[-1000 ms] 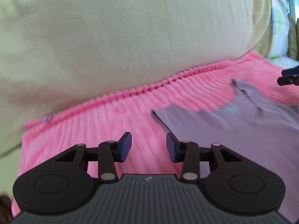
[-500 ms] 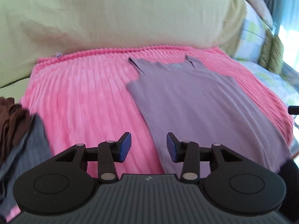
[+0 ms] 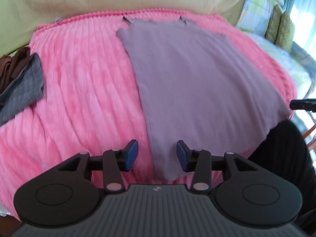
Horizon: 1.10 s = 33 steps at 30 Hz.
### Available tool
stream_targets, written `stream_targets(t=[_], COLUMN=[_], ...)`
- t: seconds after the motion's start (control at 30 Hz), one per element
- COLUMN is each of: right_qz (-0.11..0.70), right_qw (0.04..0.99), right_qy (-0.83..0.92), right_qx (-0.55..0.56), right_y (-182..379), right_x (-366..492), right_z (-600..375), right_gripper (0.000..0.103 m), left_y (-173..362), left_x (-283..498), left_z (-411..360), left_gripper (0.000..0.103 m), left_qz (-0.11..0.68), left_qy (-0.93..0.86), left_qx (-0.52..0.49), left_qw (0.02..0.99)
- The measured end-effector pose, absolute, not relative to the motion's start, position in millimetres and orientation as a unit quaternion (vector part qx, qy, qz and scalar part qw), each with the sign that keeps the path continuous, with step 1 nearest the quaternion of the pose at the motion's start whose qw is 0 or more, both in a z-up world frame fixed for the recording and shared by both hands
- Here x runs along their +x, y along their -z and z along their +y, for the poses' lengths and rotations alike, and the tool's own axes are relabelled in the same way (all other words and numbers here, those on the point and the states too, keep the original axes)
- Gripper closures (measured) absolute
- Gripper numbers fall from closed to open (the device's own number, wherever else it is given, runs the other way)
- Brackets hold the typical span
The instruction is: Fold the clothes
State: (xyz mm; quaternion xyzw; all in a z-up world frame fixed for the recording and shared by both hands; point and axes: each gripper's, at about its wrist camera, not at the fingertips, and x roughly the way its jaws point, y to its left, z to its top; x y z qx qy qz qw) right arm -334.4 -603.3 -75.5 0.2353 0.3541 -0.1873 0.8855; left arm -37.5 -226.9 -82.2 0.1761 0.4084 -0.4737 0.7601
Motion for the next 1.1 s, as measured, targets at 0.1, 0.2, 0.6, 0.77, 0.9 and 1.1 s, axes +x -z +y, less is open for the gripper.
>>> stream_targets(t=[0.1, 0.2, 0.6, 0.77, 0.9, 1.1], right_qz=[0.358, 0.357, 0.345, 0.370, 0.385, 0.383], right_qw=[0.881, 0.879, 0.858, 0.884, 0.893, 0.894], right_qy=[0.185, 0.177, 0.188, 0.184, 0.177, 0.177], right_qx=[0.247, 0.262, 0.329, 0.216, 0.152, 0.147], right_y=[83.4, 88.2, 99.2, 80.9, 72.9, 68.4], right_x=[-337.9, -338.4, -352.0, -347.0, -342.6, -342.3], right_z=[-603.6, -603.7, -616.8, -590.3, -574.0, -568.8], right_gripper=[0.059, 0.061, 0.099, 0.085, 0.082, 0.078], left_y=[82.2, 83.9, 85.1, 74.7, 78.7, 107.1], left_x=[-37.7, -42.8, -44.1, -65.7, -97.2, -128.9], left_z=[-230.0, -230.6, -223.5, -219.3, -209.9, -204.6], left_gripper=[0.055, 0.073, 0.078, 0.061, 0.061, 0.059], left_qz=[0.414, 0.401, 0.385, 0.293, 0.176, 0.064], left_qy=[0.475, 0.474, 0.484, 0.513, 0.553, 0.565], left_qx=[0.177, 0.204, 0.215, 0.310, 0.438, 0.570], left_qw=[0.756, 0.757, 0.755, 0.745, 0.686, 0.593])
